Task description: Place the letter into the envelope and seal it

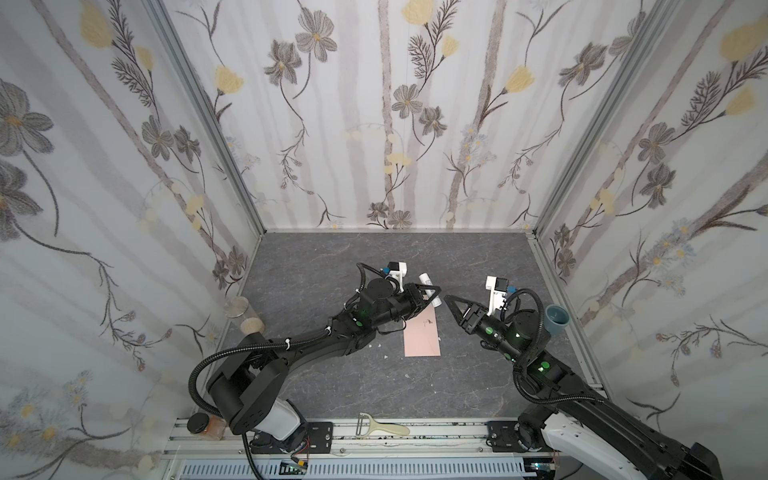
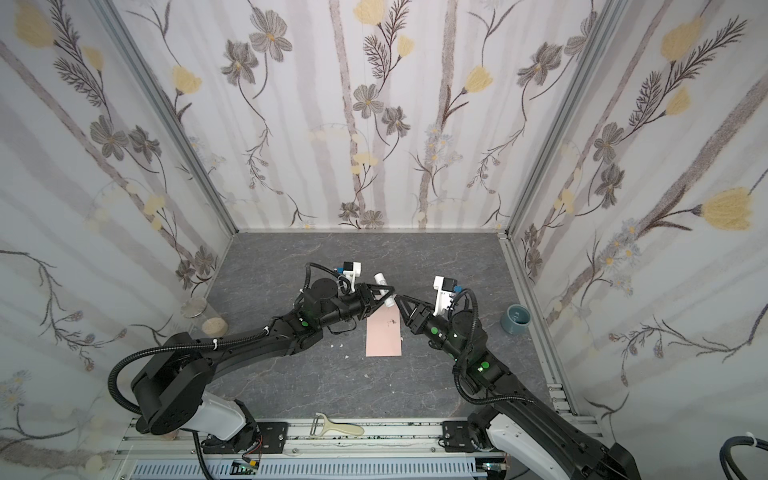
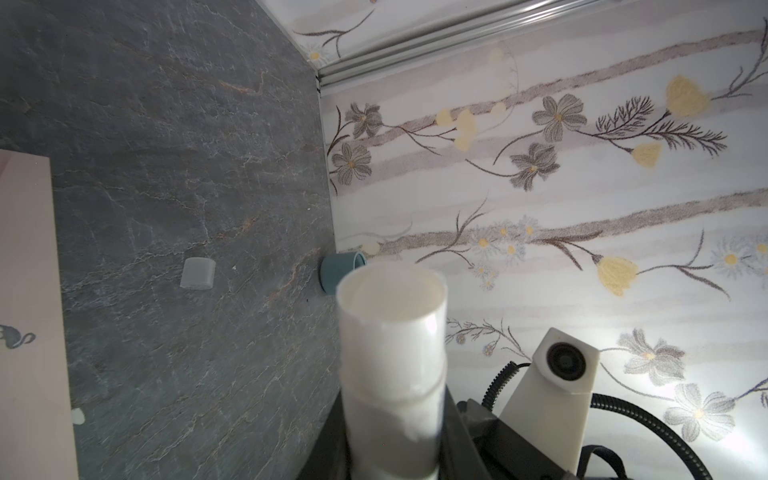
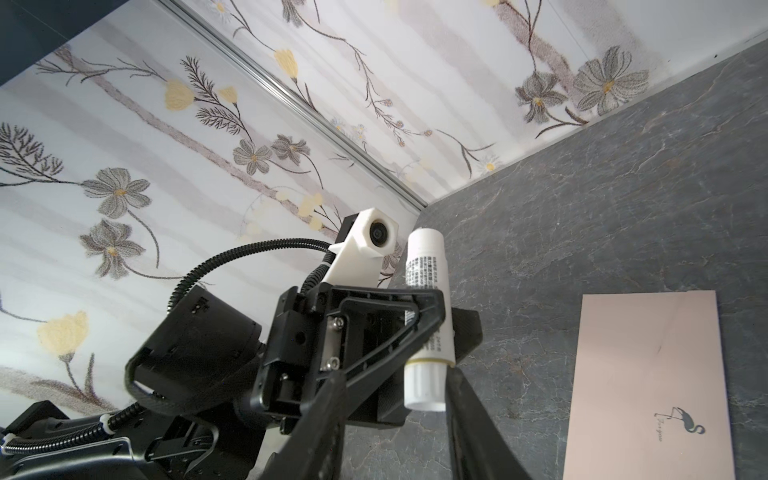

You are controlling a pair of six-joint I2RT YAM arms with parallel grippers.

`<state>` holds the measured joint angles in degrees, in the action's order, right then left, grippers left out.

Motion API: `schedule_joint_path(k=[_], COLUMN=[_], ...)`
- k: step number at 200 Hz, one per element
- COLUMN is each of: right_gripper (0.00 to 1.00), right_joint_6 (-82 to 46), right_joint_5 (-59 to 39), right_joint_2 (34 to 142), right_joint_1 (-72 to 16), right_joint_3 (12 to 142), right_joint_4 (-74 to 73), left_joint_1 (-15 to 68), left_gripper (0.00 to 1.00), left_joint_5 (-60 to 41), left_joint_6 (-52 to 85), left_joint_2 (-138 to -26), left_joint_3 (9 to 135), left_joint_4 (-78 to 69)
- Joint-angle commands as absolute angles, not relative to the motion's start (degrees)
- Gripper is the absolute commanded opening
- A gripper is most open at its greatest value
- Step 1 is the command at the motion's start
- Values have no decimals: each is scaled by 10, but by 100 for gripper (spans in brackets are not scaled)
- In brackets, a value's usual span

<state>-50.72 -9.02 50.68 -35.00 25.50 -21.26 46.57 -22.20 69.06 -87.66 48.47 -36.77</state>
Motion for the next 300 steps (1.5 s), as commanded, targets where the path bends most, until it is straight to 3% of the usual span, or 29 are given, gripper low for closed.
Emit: schedule_joint_path(k=[1, 28, 80, 132, 175, 300], right_gripper=[41, 41, 44, 56, 54, 53], right_joint_6=[-474, -438, -394, -389, -382, -357], right_joint_5=[-66, -96, -89, -56, -76, -40], right_joint_2=[462, 450, 588, 694, 803, 1004], right_joint_1=[-322, -246, -157, -145, -144, -165], right_joint_3=[266, 287, 314, 340, 393, 530], right_joint_4=[-98, 16, 96, 102, 117, 178], left_joint_1=[466, 475, 504, 513, 516, 496], left_gripper=[0, 0, 0, 0, 0, 0], left_joint_5=[-317, -365, -456, -454, -437, -459], left_joint_6=[657, 615, 547, 476, 412, 372], left_joint_2=[-897, -918, -969, -991, -1014, -1045], left_joint_3=[482, 472, 467, 465, 503, 521], left_joint_4=[-376, -371, -352, -283, -186, -187])
